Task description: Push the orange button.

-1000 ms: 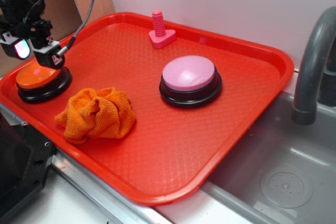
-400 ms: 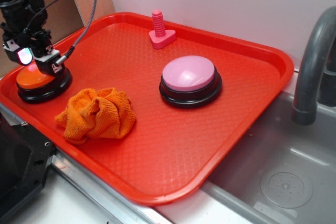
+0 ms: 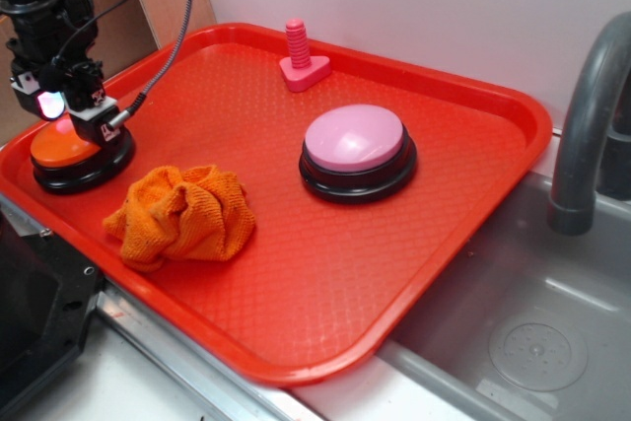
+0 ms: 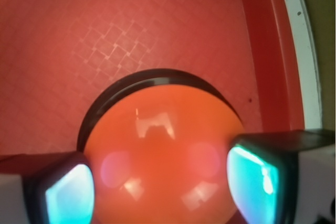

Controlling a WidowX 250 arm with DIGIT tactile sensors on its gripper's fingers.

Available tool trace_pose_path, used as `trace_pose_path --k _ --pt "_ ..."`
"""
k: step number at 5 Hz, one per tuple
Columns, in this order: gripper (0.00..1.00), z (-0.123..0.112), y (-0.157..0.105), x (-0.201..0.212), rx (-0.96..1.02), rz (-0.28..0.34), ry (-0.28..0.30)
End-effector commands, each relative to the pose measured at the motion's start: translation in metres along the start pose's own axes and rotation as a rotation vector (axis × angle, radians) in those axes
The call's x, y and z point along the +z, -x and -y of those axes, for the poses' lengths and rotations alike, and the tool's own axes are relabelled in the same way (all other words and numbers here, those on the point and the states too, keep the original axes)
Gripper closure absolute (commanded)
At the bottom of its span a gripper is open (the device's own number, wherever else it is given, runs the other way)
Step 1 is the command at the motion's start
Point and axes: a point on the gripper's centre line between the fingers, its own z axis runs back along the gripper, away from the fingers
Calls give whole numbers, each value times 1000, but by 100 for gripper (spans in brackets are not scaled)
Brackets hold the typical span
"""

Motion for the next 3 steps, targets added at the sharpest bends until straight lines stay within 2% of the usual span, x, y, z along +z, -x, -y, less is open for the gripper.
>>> trace_pose_path --k 1,3 --pt "0 -12 10 29 -30 46 -9" --pt "0 -16 17 52 -4 86 0"
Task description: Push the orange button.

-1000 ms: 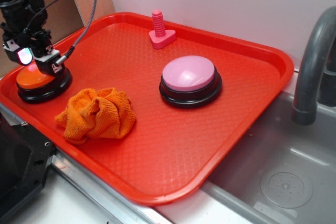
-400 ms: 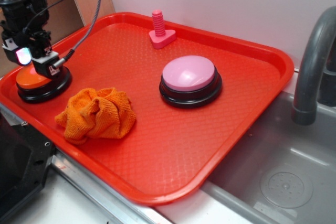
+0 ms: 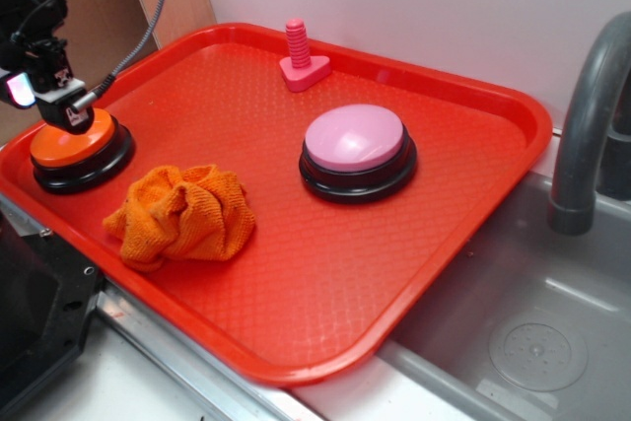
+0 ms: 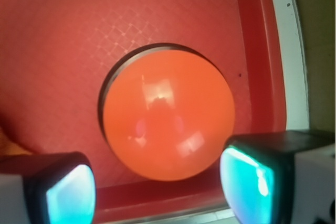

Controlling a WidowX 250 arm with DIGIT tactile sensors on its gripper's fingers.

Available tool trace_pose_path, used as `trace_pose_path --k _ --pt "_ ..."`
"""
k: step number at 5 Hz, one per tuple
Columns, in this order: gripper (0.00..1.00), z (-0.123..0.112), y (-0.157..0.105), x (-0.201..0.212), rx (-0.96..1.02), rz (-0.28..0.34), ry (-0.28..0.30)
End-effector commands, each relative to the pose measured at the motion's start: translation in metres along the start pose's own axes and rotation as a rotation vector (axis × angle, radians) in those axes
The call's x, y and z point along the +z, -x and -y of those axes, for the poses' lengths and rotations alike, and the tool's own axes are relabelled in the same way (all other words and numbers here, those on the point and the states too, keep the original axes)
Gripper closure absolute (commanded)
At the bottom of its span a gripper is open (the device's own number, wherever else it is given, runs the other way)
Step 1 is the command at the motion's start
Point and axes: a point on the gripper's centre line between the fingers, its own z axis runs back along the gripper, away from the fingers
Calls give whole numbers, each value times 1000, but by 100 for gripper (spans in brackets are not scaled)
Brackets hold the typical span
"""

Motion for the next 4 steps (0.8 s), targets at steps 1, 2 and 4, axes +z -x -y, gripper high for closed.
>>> trace_pose_path --k 1,2,4 --pt "0 -3 -16 32 23 76 -36" --pt "0 3 -27 43 11 91 -49" --pt "0 4 -25 52 6 105 -54"
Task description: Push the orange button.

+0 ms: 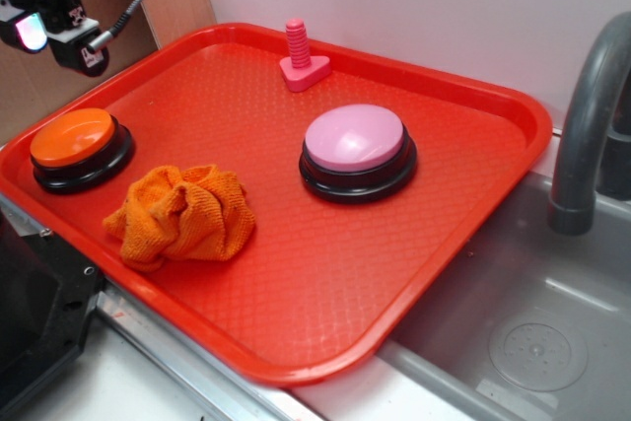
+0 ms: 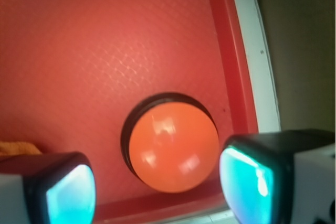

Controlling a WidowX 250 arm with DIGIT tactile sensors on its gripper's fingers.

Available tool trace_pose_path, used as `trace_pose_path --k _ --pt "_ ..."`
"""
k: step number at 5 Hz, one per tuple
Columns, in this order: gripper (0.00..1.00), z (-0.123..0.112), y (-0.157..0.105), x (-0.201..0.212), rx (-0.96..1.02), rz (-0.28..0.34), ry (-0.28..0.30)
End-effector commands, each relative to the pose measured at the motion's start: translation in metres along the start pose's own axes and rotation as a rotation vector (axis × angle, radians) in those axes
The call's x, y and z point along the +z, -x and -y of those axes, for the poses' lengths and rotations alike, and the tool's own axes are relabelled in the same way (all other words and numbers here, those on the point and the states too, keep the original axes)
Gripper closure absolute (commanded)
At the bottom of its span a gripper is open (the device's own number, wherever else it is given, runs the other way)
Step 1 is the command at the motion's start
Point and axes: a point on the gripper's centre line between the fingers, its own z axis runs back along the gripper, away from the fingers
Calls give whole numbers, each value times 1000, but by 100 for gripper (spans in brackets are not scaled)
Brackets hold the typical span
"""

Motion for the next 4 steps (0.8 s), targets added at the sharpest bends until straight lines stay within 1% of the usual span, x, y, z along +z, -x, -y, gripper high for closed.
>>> trace_pose_path --k 1,2,3,4 --pt "0 -3 -1 25 6 51 -49" --pt "0 -2 -1 31 7 66 -44" --pt "0 0 -3 32 8 64 -40" --pt "0 2 -2 41 19 40 -47"
